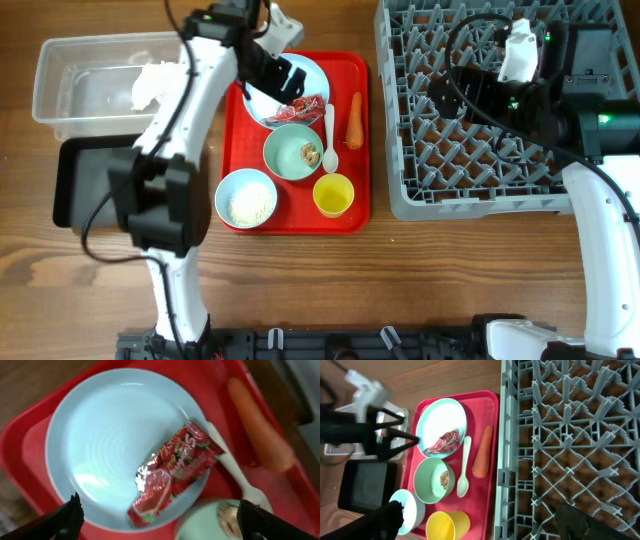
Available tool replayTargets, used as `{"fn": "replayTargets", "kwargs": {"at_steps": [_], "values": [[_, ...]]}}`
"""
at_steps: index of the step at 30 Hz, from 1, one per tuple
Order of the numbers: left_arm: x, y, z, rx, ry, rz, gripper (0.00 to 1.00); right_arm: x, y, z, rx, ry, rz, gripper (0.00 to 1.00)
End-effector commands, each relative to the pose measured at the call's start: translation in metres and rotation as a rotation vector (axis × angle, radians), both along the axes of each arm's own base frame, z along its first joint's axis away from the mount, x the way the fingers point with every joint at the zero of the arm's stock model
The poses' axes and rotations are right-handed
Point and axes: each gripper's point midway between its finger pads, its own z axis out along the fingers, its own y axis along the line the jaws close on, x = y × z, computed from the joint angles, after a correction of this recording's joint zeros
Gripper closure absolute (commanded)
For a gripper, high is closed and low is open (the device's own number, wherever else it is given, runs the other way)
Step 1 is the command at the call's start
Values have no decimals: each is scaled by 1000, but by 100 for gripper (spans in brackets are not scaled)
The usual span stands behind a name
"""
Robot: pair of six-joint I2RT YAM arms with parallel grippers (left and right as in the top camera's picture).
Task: Sort waste into correct bins and load items into the dishwasher rack
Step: 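Grasp the red strawberry snack wrapper on the plate with the left gripper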
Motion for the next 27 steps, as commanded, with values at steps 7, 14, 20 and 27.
{"fn": "replayTargets", "kwargs": {"at_steps": [7, 14, 20, 27], "values": [[-6, -17, -87, 8, 140, -66, 0, 1, 0, 2, -5, 2, -12, 0], [-6, -24, -104, 5, 152, -78, 3, 1, 0, 2, -6, 3, -12, 0], [-3, -25, -129, 6, 177, -59, 13, 1, -1, 1, -8, 5, -15, 0], [-1, -25, -132, 0, 179, -35, 40, 1, -1, 1, -8, 6, -15, 0]]}}
